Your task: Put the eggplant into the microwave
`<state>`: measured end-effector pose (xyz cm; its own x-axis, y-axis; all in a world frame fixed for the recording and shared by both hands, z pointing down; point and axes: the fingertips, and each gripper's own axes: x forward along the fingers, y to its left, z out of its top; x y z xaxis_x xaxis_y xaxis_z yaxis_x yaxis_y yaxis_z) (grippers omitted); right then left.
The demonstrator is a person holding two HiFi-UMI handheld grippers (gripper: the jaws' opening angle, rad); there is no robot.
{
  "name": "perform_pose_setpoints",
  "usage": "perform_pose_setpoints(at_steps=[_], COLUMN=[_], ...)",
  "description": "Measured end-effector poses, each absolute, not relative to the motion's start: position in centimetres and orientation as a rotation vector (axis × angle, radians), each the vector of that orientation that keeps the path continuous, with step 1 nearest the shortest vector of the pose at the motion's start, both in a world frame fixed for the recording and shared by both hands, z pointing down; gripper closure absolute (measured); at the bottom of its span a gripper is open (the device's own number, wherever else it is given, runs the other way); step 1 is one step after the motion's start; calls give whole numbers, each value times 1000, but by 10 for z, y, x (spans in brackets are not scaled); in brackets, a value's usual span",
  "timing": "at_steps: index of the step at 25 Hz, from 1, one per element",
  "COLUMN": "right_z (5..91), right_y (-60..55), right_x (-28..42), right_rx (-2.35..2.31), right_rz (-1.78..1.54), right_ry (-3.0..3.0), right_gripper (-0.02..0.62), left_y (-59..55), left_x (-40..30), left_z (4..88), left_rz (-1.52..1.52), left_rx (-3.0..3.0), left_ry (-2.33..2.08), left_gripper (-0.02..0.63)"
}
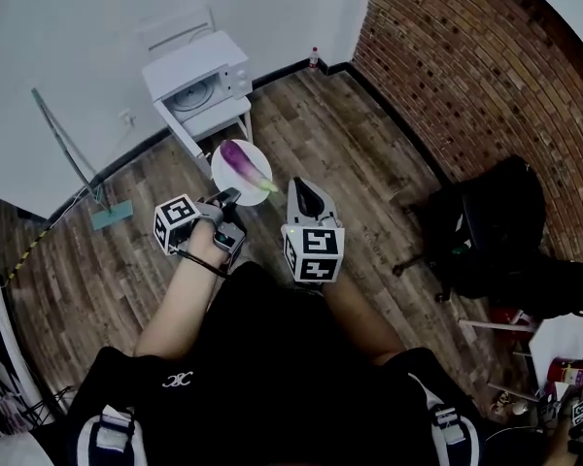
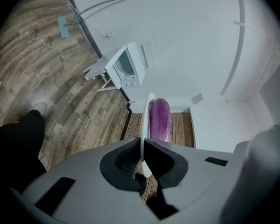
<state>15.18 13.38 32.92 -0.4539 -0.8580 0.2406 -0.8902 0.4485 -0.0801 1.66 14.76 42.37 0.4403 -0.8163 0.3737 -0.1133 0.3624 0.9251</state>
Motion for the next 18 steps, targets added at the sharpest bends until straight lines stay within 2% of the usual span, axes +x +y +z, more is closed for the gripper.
perform_pose_setpoints(at_steps=[8,18], right_z=[344,342], right_y=[83,-38], right_x=[148,123], right_rx=[1494,1440], right_rz=[273,240], right_ry=[-2531,-2531], right_gripper=[589,589], left_y=[97,-19], left_x=[14,-15], left_z=[441,452], left_rz=[-585,-631], left_rx=[1103,1074], left_ry=[-1047,-1051], left_gripper=[589,589])
